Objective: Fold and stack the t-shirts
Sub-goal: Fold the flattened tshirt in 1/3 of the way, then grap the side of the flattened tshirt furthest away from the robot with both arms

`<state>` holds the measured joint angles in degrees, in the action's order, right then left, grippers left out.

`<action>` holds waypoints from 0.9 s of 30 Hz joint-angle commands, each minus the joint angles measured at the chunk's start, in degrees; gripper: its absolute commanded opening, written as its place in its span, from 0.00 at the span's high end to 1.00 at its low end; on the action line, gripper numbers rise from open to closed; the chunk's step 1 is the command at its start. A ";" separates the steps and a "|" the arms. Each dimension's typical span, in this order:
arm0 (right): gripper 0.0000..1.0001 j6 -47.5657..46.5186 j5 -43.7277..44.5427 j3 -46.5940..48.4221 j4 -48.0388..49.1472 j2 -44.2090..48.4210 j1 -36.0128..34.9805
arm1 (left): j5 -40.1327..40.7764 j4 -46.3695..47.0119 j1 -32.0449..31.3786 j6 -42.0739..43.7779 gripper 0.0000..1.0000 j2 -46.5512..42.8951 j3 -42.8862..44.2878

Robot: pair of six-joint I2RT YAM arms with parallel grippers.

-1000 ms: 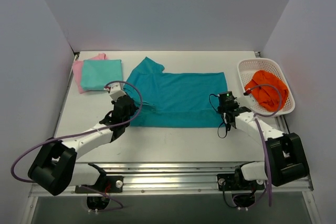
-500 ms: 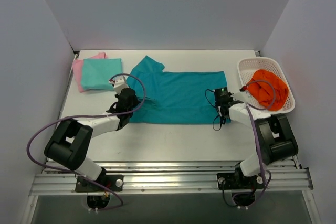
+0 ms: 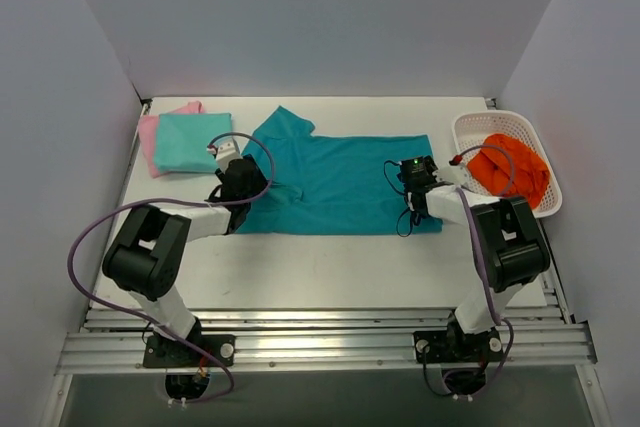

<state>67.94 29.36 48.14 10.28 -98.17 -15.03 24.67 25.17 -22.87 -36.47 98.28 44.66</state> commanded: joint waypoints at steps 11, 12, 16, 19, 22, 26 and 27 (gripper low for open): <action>0.13 -8.75 8.09 10.81 -10.48 12.82 -2.90 | -1.63 -11.19 2.04 4.12 0.12 -7.77 18.86; 0.12 -10.97 7.12 12.05 -8.20 13.09 -2.73 | -3.20 -11.19 2.39 5.78 0.12 -6.62 20.88; 0.12 -16.69 3.51 20.22 -8.16 11.08 -1.85 | -11.08 -12.68 6.16 8.16 0.12 1.81 35.96; 0.12 -19.15 1.84 23.75 -8.27 9.49 -1.58 | -19.18 -16.11 9.77 8.61 0.13 11.38 44.34; 0.12 -21.09 -0.26 23.41 -6.42 8.96 -1.06 | -24.29 -17.52 13.02 7.91 0.14 20.18 52.96; 0.12 -22.15 -3.52 22.18 -4.57 8.26 0.35 | -33.96 -19.44 16.36 6.94 0.16 32.55 64.89; 0.12 -22.24 -4.05 21.82 -4.05 8.08 0.78 | -35.37 -19.72 17.24 6.94 0.16 34.76 67.20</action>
<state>48.45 27.83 70.74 4.49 -89.27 -15.51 -0.95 9.32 -7.60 -29.69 127.66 104.36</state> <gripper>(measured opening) 0.881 0.847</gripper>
